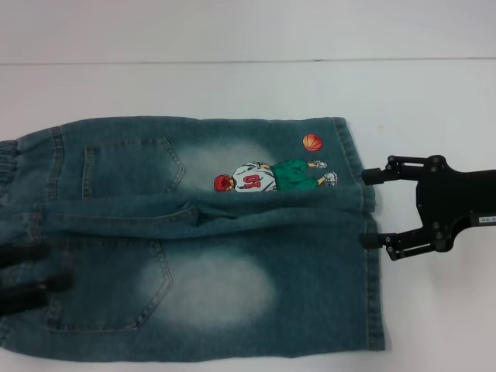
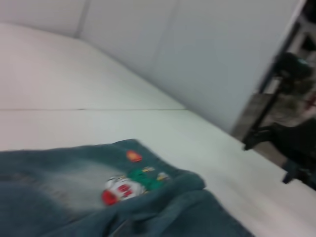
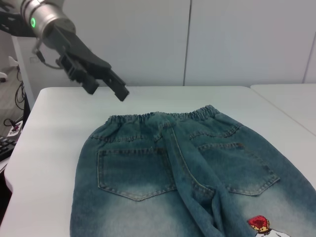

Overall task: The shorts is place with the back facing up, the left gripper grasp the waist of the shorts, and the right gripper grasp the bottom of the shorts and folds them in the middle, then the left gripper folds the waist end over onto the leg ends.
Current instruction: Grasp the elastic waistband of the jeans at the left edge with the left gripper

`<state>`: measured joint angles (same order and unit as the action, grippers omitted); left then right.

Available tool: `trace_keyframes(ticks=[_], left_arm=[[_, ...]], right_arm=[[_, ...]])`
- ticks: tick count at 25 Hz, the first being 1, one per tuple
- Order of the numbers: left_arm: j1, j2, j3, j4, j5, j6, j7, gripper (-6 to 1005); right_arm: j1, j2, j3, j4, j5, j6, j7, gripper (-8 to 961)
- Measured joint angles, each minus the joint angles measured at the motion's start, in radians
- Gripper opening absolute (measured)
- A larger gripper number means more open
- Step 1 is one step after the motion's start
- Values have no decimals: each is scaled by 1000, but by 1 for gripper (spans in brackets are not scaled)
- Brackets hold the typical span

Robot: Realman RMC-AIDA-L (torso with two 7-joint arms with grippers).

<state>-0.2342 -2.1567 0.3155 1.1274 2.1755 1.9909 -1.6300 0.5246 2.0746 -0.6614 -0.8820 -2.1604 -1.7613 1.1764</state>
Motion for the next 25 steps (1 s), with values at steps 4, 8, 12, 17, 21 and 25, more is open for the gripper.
trace_keyframes(ticks=[4,8,12,17,21,25], left_arm=[[35,18,-35,98,8,9,-132,776],[39,39,-115,111,84,-3,-186,771],[41,43,-152,97,147,-69,-189,767],[39,44,-155,75,209,-174,-231,761],[17,54,-156,45,266,-245,-320,756],[-3,62,-155,36,305,-281,-388,752]], right_arm=[[-1,0,0,0,0,0,-8,945],[-3,0,0,0,1,0,-25,945],[-3,1,3,0,1,0,-35,945],[-5,1,9,0,1,0,-43,945],[-8,2,15,0,1,0,-51,945],[-9,2,16,0,1,0,-51,945]])
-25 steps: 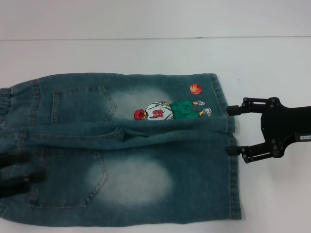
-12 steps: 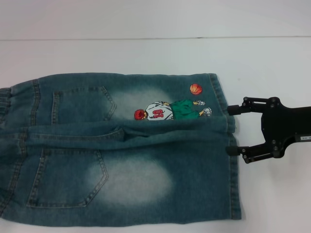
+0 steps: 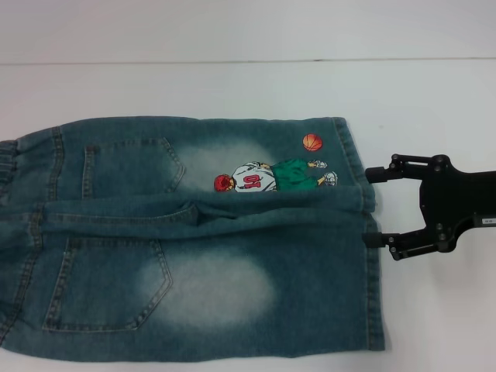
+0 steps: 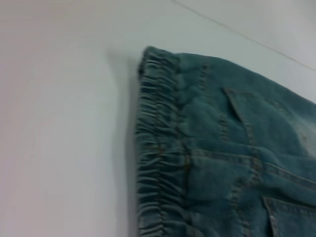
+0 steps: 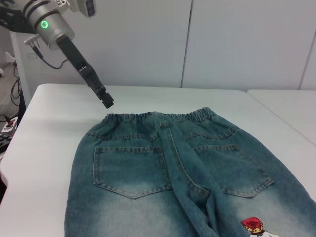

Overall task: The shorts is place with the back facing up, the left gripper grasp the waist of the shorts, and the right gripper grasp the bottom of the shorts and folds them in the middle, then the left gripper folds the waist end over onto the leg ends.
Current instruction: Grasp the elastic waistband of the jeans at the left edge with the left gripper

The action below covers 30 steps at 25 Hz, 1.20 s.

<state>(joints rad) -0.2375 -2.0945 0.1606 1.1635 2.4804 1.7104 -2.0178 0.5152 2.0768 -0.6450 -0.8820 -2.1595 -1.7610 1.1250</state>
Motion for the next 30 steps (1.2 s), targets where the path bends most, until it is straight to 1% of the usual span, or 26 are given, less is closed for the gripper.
trace_keyframes(ticks=[9,13,23,30], left_arm=[[-19,7,13,-8,41,-60,-26,741],[-32,17,10,-32,61,-72,-25,737],[-51,21,13,-68,105,-120,-23,725],[-58,23,30,-78,112,-116,-23,717]], right_arm=[[0,0,0,0,1,6,0,944],[0,1,-1,0,1,11,0,944],[0,3,-1,0,1,11,1,944],[0,3,-1,0,1,14,1,944]])
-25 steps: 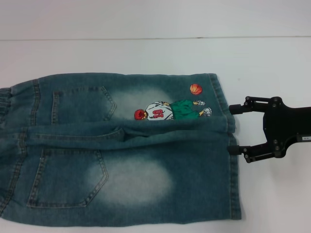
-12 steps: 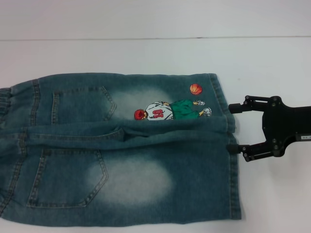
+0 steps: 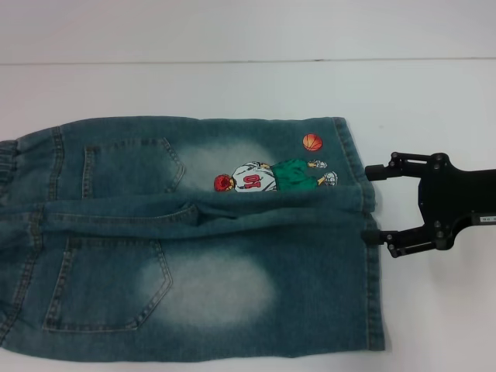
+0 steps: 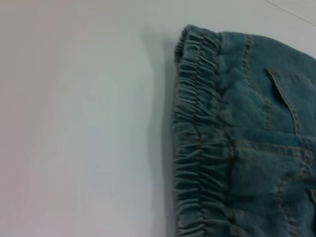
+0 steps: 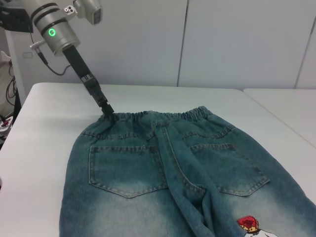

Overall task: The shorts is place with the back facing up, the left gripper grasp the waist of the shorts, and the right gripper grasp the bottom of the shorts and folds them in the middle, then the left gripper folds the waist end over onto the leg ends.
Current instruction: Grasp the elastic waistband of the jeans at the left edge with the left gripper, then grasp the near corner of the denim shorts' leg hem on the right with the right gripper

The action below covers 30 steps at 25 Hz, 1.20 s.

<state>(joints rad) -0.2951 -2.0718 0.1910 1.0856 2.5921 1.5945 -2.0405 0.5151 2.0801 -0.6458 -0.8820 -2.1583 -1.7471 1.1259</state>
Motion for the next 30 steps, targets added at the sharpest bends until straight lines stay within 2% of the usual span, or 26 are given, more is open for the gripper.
trace_keyframes(ticks=[4,17,27,30], left_arm=[[-2,-3,28,-1,0,6,-6,713],[-18,0,36,2,-5,61,2,698],[-20,-2,44,-1,-8,48,14,269],[-23,-2,44,-2,-8,48,17,200]], right_arm=[[-1,0,1,0,0,0,0,945],[-1,0,11,1,0,0,0,944],[-1,-2,23,0,0,0,0,943],[-1,-3,23,1,0,-1,0,943]])
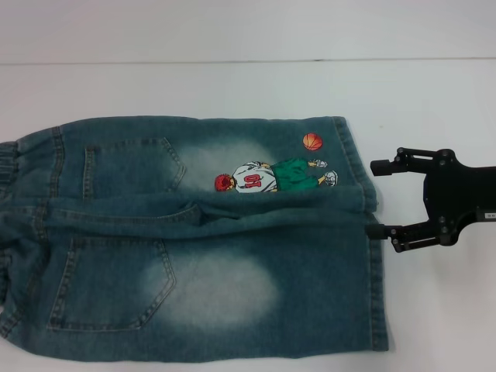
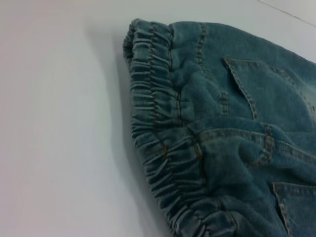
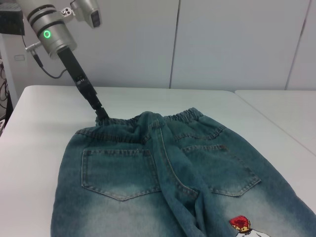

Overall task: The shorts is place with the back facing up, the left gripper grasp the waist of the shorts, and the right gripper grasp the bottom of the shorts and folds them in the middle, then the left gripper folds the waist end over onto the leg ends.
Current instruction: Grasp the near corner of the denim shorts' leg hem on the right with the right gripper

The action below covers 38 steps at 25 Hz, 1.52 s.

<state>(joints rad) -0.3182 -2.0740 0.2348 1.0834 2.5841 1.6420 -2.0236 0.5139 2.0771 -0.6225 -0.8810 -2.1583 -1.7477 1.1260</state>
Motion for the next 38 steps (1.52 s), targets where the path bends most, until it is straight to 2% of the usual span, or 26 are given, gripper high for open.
trace_keyframes(ticks=[6,11,15,18,21,25,29,38], left_arm=[[-7,1,0,-10,-1,-1,19,63],[-7,2,-7,-12,-30,1,33,58],[-12,11,-16,-9,-56,9,25,53],[-20,12,-21,-8,-57,11,22,51],[-25,13,-21,-12,-63,9,21,51],[-25,12,-21,-15,-72,8,21,52],[-25,13,-22,-15,-78,12,21,52],[-25,14,-21,-21,-79,2,27,52]], right_arm=[[2,-3,2,1,0,-6,10,942],[15,-13,-3,0,0,-15,66,942],[48,-50,-10,-27,-8,-61,191,941],[88,-83,-15,-77,-49,-166,300,941],[117,-95,-52,-134,-120,-237,374,941],[124,-88,-193,-178,-213,-240,435,940],[138,-73,-287,-160,-274,-239,450,940],[183,-66,-362,-78,-389,-238,456,939]])
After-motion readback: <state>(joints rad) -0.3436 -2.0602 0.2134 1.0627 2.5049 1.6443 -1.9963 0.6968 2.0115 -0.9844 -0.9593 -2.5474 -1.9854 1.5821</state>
